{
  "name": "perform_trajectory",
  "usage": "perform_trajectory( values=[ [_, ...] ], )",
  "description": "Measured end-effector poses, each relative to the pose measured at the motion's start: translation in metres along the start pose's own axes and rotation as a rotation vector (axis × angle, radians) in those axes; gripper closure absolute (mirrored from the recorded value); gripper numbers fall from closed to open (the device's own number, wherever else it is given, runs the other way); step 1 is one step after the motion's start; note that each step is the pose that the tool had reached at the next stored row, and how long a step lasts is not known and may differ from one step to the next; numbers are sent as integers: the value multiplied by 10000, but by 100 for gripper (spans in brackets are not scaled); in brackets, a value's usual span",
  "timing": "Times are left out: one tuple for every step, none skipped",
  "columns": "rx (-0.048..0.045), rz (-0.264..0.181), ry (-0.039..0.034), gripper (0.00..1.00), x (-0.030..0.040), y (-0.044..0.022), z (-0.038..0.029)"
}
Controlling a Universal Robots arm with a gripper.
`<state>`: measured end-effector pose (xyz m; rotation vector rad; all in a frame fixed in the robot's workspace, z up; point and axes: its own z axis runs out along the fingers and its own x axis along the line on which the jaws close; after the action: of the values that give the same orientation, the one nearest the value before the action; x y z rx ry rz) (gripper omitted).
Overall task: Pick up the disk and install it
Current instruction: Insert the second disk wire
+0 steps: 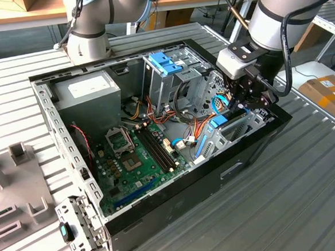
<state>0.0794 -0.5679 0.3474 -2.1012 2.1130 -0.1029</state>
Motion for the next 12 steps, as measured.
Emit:
perform_trajectory(
  values=[
    [1,3,-13,84,0,1,2],
    [1,6,-32,84,1,3,6],
    [0,7,-39,84,1,4,8],
    [0,9,-47,84,1,6,11],
    [1,11,-65,84,1,8,15],
    [0,14,-82,84,1,10,18],
    [0,16,-96,84,1,10,20],
    [0,20,-121,84,2,11,23],
    [0,27,-157,84,2,12,29],
    [0,30,-186,84,3,13,33],
    [0,25,-210,84,3,13,36],
    [-1,19,-231,84,3,14,39]
  ],
)
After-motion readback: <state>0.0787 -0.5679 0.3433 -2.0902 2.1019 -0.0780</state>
